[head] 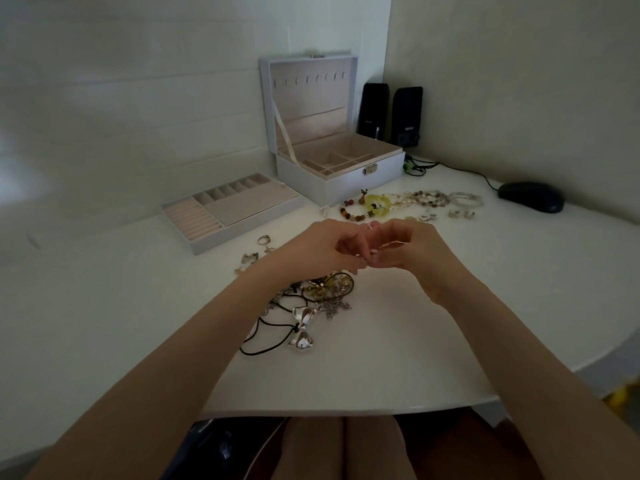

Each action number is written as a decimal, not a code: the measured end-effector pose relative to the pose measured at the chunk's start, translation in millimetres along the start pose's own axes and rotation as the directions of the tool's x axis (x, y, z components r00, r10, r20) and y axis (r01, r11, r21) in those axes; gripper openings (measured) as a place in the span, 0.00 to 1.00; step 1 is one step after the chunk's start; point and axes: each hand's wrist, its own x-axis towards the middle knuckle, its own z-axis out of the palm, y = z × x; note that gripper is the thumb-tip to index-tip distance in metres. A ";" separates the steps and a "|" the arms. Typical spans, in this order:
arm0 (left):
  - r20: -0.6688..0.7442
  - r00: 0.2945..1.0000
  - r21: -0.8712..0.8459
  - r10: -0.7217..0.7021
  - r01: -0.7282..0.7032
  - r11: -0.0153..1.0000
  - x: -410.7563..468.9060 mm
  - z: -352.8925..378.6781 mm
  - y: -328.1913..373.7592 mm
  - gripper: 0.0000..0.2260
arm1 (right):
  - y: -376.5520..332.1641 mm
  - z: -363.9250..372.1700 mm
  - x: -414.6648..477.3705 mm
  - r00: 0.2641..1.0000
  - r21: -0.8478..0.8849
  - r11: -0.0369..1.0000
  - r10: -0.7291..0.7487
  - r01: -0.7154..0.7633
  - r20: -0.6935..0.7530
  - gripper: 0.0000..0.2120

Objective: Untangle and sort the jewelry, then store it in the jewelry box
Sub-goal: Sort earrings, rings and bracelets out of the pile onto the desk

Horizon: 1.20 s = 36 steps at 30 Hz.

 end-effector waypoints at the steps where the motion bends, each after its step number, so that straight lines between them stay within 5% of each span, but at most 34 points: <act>1: 0.021 1.000 0.012 0.001 -0.001 1.000 3.9 5.2 2.9 0.05 | 2.0 -5.0 -1.6 1.000 0.000 1.000 0.008 -0.008 -0.012 0.15; 18: 0.193 0.974 -0.224 -0.116 0.159 0.962 49.3 45.7 29.7 0.05 | 18.7 -65.3 -16.1 0.985 -0.162 0.977 0.120 -0.139 -0.125 0.14; 26: 0.059 0.990 -0.158 -0.129 0.137 0.978 51.1 49.4 25.0 0.04 | 23.8 -65.2 -13.8 0.993 -0.366 0.924 0.092 -0.112 -0.072 0.16; 36: -0.011 0.990 -0.211 -0.143 0.138 0.968 48.8 48.8 19.1 0.06 | 21.1 -63.4 -9.6 0.988 -0.360 0.932 -0.016 -0.040 -0.153 0.09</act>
